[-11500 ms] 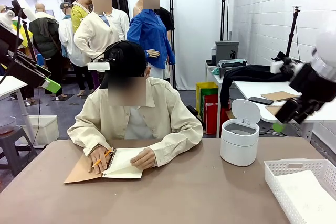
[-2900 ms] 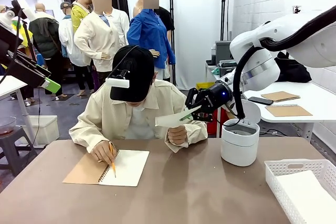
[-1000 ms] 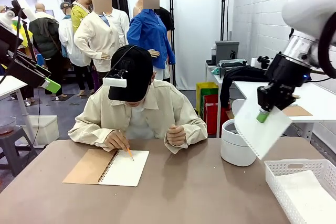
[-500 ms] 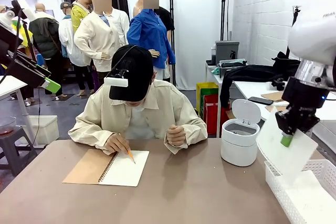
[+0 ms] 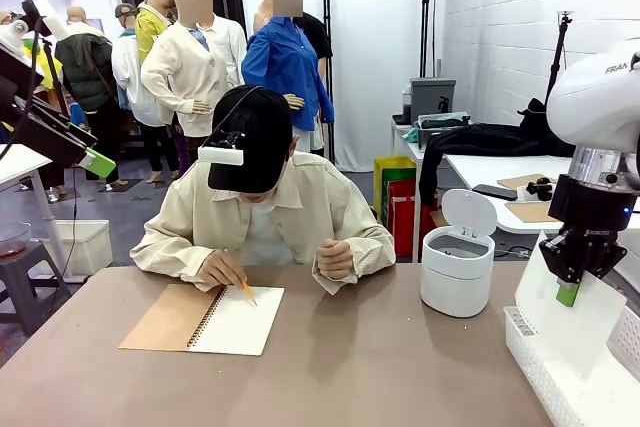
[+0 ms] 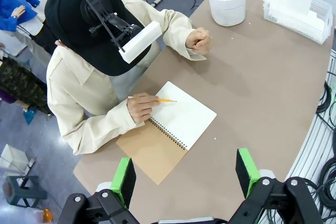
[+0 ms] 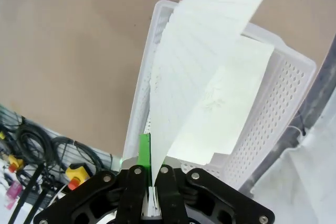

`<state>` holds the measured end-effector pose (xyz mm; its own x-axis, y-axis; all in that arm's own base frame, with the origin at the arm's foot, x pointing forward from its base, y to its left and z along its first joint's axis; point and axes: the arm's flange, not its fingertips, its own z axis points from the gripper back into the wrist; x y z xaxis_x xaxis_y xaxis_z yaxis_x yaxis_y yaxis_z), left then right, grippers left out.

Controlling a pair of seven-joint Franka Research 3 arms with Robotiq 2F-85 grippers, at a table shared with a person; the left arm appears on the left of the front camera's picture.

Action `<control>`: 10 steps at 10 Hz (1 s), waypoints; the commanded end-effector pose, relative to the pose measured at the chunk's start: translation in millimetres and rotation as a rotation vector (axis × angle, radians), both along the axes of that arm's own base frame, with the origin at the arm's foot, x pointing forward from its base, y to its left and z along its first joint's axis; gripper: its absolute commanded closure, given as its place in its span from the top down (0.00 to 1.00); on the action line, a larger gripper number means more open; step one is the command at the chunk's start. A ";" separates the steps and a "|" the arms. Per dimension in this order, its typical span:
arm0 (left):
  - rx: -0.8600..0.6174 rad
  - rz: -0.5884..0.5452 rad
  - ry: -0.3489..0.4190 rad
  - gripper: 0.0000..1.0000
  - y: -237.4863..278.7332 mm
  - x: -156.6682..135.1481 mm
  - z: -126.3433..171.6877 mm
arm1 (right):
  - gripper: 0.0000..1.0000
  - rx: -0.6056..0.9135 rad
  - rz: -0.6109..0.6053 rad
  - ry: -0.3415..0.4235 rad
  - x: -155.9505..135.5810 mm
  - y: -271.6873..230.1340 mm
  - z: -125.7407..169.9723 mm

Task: Sort the paper based on its condition.
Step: If a person hands you a paper, place it in the Organizing basket , and if it's crumpled, put it in the Trash can.

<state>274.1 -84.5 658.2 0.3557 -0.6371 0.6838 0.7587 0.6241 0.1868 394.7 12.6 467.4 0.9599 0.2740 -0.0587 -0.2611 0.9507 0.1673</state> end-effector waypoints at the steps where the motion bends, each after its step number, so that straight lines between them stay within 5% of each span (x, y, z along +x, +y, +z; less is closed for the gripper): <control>1: 0.000 0.002 0.000 1.00 0.6 0.2 0.2 | 0.00 -0.004 0.003 -0.024 1.5 1.8 4.9; 6: 0.000 0.002 0.000 1.00 0.6 0.2 0.2 | 0.00 -0.028 0.011 -0.012 1.3 1.4 0.2; 10: 0.000 0.002 0.000 1.00 0.6 0.2 0.2 | 0.00 -0.066 -0.002 0.014 -38.1 -7.3 -21.2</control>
<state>274.2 -84.4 658.2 0.3558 -0.6371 0.6837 0.7587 0.6241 0.1867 375.1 10.4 451.4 0.9546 0.2838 -0.0908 -0.2692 0.9520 0.1458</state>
